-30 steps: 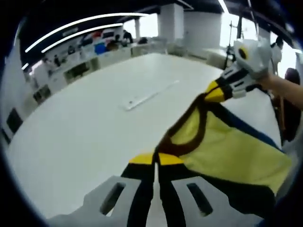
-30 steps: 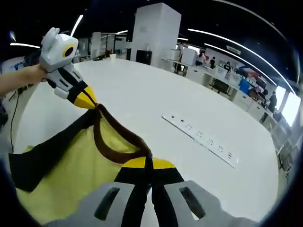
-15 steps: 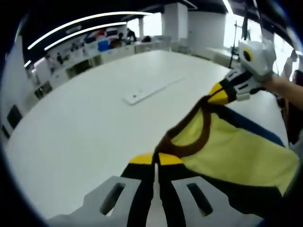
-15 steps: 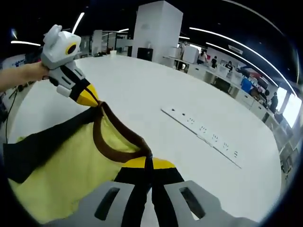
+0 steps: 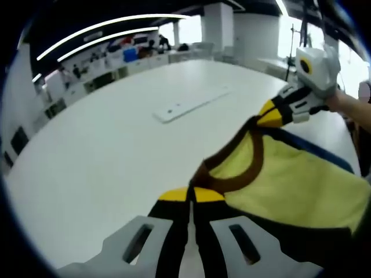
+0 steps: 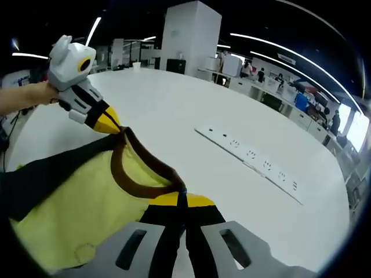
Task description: Fold the garment on the visible template until the final outline fits inside the template.
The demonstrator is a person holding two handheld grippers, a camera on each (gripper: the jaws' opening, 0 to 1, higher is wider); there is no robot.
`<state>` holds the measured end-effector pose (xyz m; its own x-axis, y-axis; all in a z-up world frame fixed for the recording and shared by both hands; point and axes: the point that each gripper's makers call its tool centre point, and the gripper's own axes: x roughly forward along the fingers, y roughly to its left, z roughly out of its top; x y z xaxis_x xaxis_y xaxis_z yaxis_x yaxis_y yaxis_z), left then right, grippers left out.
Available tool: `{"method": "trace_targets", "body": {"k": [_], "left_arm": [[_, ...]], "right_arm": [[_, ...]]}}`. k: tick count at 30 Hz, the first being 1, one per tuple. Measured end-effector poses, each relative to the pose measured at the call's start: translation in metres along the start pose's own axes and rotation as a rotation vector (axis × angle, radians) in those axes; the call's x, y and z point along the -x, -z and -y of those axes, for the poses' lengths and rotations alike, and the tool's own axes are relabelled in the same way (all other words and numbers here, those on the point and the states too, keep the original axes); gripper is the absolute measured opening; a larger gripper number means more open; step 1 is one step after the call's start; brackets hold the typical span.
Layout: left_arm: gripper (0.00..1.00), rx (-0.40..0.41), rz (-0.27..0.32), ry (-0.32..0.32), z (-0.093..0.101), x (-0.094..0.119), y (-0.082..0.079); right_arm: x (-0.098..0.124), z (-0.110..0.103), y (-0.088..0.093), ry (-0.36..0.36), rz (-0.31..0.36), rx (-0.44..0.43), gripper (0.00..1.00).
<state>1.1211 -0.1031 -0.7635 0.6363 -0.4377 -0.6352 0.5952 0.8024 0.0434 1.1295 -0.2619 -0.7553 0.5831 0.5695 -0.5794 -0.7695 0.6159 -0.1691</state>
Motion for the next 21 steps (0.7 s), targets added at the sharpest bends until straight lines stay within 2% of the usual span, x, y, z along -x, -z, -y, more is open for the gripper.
{"method": "trace_targets", "body": {"k": [6, 8, 12, 21], "left_arm": [[0.00, 0.003, 0.014, -0.006, -0.007, -0.006, 0.001], [0.00, -0.005, 0.019, -0.012, -0.017, -0.011, 0.001], [0.00, -0.001, 0.017, -0.012, -0.019, -0.013, 0.002], [0.00, -0.019, 0.019, -0.021, -0.005, -0.010, 0.004]], "right_arm": [[-0.007, 0.005, 0.005, 0.000, 0.004, -0.019, 0.02], [-0.009, 0.005, 0.006, 0.002, 0.000, -0.015, 0.02], [-0.010, 0.005, 0.006, 0.002, 0.001, -0.013, 0.02], [-0.014, 0.004, 0.012, 0.005, -0.015, 0.014, 0.02]]}}
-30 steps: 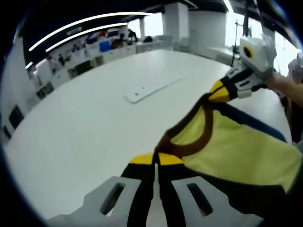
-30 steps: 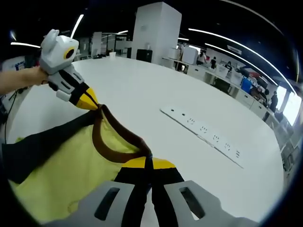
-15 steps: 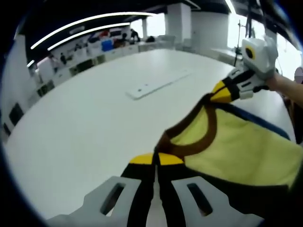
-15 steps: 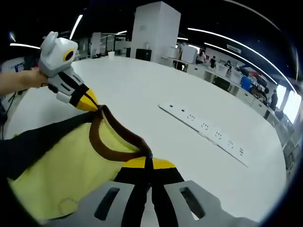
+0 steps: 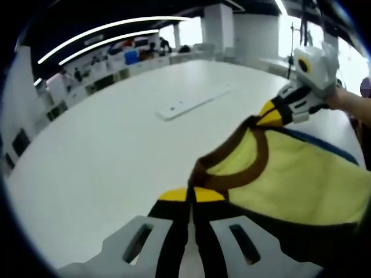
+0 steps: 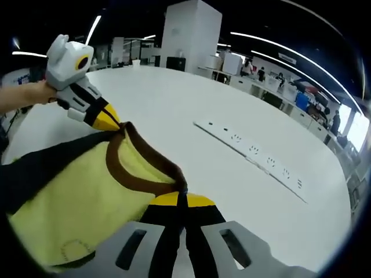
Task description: Fold the garment on the visible template until the final outline fits inside the template.
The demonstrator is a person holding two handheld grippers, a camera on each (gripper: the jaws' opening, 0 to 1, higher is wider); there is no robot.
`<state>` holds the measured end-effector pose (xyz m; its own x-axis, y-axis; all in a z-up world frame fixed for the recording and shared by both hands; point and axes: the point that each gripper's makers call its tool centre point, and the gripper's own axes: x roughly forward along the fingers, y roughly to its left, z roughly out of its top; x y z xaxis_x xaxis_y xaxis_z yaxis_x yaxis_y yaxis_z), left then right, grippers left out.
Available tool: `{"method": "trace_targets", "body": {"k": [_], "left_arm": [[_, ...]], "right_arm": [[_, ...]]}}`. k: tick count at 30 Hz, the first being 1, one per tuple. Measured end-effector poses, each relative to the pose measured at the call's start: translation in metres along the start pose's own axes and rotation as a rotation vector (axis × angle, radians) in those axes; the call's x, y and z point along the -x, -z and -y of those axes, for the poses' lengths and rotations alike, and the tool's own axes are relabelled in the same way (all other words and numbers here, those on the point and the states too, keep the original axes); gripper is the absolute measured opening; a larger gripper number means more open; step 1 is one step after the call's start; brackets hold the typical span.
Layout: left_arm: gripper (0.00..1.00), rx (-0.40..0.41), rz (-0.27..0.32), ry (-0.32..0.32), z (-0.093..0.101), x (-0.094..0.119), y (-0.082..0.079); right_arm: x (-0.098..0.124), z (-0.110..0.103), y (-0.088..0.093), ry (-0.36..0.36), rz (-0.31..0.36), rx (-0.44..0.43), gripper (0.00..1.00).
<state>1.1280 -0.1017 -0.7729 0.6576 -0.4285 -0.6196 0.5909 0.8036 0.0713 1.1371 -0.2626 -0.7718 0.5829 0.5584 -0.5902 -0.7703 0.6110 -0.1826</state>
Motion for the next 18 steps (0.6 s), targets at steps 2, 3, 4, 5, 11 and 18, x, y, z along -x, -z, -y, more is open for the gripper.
{"method": "trace_targets", "body": {"k": [2, 3, 4, 5, 11, 18], "left_arm": [[0.00, 0.005, 0.002, 0.000, 0.002, 0.001, 0.000], [0.00, 0.007, 0.002, 0.000, 0.004, 0.002, 0.001], [0.00, 0.006, 0.003, -0.001, 0.005, 0.002, 0.001], [0.00, 0.005, 0.004, -0.001, 0.007, 0.003, 0.001], [0.00, -0.009, 0.007, -0.005, 0.013, 0.005, 0.000], [0.02, -0.020, 0.011, -0.017, 0.013, 0.006, -0.002]], "right_arm": [[0.000, 0.000, 0.000, 0.001, -0.002, 0.010, 0.02], [0.000, 0.000, 0.001, 0.001, -0.001, 0.010, 0.02], [0.000, 0.000, 0.001, 0.000, 0.000, 0.002, 0.02], [0.000, 0.000, 0.001, -0.002, 0.001, -0.003, 0.02], [0.000, 0.001, 0.002, -0.008, 0.007, -0.046, 0.02], [0.001, 0.003, 0.001, 0.004, 0.010, -0.052, 0.05]]}}
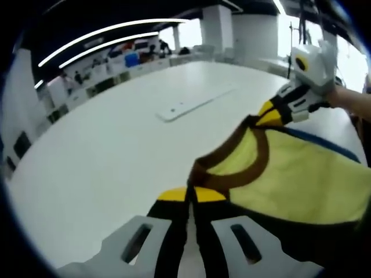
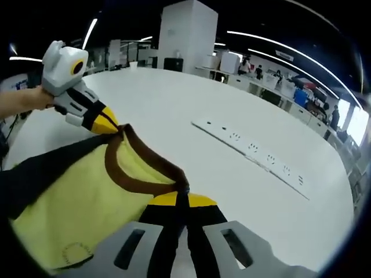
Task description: Fold the garment on the visible template until the final outline fits inside the template.
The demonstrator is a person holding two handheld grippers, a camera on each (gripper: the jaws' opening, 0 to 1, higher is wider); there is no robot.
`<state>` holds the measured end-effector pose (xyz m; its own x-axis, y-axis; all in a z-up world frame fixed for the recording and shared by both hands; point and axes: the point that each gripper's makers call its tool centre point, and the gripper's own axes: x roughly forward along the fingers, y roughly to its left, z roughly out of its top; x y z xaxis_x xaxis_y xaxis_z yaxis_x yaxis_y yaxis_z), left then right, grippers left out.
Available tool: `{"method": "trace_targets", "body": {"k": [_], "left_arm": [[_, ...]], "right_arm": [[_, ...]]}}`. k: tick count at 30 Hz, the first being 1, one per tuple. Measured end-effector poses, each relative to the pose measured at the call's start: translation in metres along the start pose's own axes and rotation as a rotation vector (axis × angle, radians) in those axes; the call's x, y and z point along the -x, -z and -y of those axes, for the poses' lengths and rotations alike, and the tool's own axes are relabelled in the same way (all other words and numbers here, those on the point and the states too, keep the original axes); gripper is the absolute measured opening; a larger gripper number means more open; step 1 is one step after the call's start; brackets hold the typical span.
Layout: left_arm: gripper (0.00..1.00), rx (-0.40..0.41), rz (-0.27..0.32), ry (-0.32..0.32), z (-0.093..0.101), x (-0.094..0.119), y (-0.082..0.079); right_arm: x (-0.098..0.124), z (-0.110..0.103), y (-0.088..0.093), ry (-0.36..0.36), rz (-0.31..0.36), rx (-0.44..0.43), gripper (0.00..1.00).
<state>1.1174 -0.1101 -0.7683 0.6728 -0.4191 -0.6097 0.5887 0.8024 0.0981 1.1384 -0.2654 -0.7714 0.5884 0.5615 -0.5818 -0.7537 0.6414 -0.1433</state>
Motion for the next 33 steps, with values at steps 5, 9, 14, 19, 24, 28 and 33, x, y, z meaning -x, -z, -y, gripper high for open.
{"method": "trace_targets", "body": {"k": [5, 9, 14, 19, 24, 28, 33], "left_arm": [[0.11, -0.018, 0.008, -0.017, -0.001, 0.000, -0.007], [0.14, -0.016, 0.014, -0.023, 0.000, 0.002, -0.013], [0.21, -0.037, 0.044, -0.025, 0.003, 0.009, -0.025], [0.28, -0.025, 0.076, 0.016, 0.011, 0.014, -0.037], [0.37, -0.023, 0.087, 0.064, 0.020, 0.027, -0.049], [0.46, -0.040, 0.089, 0.105, 0.030, 0.043, -0.058], [0.55, -0.063, 0.096, 0.139, 0.050, 0.069, -0.060]], "right_arm": [[0.001, 0.002, -0.003, 0.020, -0.001, -0.005, 0.10], [0.003, 0.006, -0.006, 0.038, 0.002, -0.012, 0.20], [0.012, 0.005, -0.011, 0.034, 0.006, -0.034, 0.36], [0.024, 0.000, -0.023, 0.031, 0.026, -0.033, 0.44], [0.038, -0.010, -0.032, 0.011, 0.026, -0.029, 0.57], [0.054, -0.015, -0.042, 0.010, 0.036, -0.018, 0.63], [0.077, -0.032, -0.051, -0.005, 0.053, -0.013, 0.68]]}}
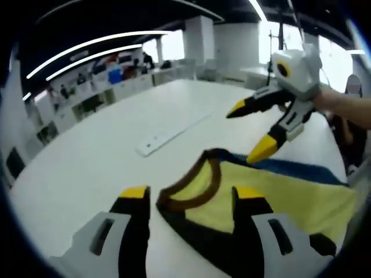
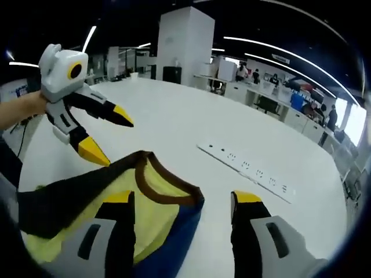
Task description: Fold the garment on the visible template until the final outline fits inside the template.
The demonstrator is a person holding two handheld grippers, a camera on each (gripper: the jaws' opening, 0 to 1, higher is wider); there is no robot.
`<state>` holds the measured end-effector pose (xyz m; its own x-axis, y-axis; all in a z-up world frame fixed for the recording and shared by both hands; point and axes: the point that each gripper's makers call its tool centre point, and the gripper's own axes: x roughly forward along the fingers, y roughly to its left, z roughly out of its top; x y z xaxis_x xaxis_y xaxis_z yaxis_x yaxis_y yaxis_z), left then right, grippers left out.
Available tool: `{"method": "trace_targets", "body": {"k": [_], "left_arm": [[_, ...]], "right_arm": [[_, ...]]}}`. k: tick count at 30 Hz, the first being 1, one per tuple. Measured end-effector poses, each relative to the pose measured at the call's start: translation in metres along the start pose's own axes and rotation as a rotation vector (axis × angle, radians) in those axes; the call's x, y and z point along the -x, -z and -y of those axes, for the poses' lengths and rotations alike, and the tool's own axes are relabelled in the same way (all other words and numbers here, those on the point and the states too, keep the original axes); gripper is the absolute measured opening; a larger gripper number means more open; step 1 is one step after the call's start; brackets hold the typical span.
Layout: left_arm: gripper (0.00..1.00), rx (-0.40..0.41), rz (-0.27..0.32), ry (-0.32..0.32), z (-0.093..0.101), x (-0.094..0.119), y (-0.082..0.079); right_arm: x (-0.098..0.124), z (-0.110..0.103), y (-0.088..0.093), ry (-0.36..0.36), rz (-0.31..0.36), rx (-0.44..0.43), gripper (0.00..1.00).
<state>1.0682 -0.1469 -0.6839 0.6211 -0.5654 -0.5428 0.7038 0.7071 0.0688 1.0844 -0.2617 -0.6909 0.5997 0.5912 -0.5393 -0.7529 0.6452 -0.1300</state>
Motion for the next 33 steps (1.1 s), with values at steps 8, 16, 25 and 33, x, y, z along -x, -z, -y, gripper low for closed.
{"method": "trace_targets", "body": {"k": [8, 16, 25, 33], "left_arm": [[0.67, -0.026, 0.010, 0.013, 0.024, 0.033, -0.007], [0.76, -0.074, -0.012, 0.086, 0.056, 0.062, -0.012], [0.85, -0.096, -0.031, 0.104, 0.082, 0.090, -0.003], [0.92, -0.115, -0.038, 0.114, 0.098, 0.112, 0.002]], "right_arm": [[0.040, -0.021, -0.013, 0.014, 0.034, 0.007, 0.74], [0.069, -0.044, -0.016, -0.001, 0.033, 0.032, 0.80], [0.095, -0.067, -0.013, -0.016, 0.030, 0.073, 0.89], [0.115, -0.088, -0.018, -0.021, 0.035, 0.087, 0.95]]}}
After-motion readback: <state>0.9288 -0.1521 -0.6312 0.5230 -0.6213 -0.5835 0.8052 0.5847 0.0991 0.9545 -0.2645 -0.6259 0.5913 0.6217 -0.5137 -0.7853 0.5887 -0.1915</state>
